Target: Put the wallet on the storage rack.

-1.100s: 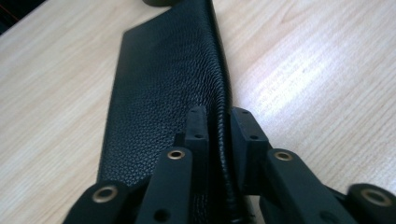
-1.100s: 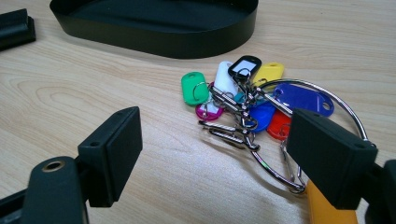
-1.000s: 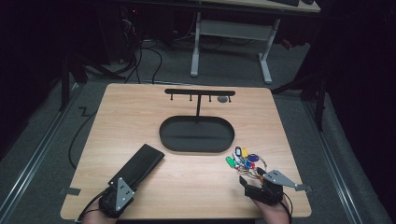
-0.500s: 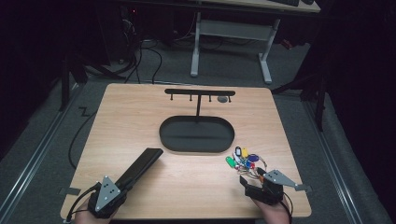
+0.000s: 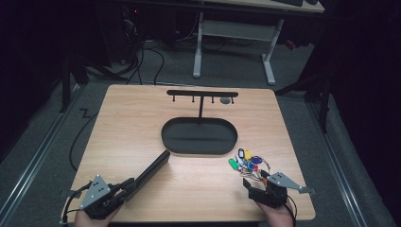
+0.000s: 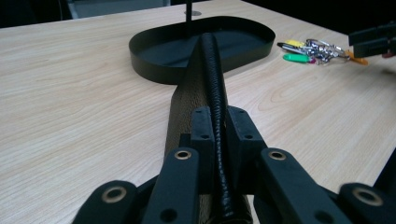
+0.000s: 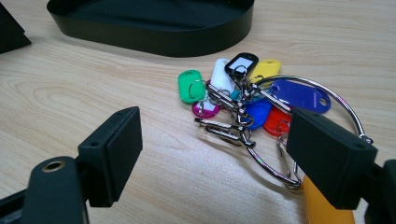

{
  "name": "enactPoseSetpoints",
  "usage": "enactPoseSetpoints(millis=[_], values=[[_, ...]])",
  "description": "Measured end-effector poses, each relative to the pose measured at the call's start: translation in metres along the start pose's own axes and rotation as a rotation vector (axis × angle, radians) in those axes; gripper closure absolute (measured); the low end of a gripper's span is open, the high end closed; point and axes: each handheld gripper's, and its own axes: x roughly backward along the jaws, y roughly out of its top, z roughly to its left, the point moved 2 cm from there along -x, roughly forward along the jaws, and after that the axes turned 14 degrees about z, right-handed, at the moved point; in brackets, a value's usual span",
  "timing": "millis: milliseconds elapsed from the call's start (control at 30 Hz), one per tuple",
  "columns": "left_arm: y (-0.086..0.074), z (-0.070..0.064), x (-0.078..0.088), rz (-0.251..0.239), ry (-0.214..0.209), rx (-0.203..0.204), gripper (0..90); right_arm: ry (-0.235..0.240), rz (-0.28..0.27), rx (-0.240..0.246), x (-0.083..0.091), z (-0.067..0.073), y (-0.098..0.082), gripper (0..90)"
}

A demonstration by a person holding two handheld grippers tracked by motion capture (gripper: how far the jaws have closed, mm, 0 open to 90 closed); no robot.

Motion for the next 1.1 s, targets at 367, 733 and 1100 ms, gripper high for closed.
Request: enactPoseSetpoints(millis=[367,733,1100], values=[[-0.003,0.010,0.000,-0.025,-0.007,0.022,80.4,-0.003,0.004,-0.006,0.000,-0.001,0.000,18.6],[-0.007,0.022,0.001,-0.048,0.023,0.063,78.5,-0.003,0.001,-0.005,0.000,-0.001,-0.001,18.6],[-0.008,0.026,0.003,-0.047,0.029,0.068,74.2,-0.001,0.005,-0.001,0.000,-0.001,-0.001,18.6]])
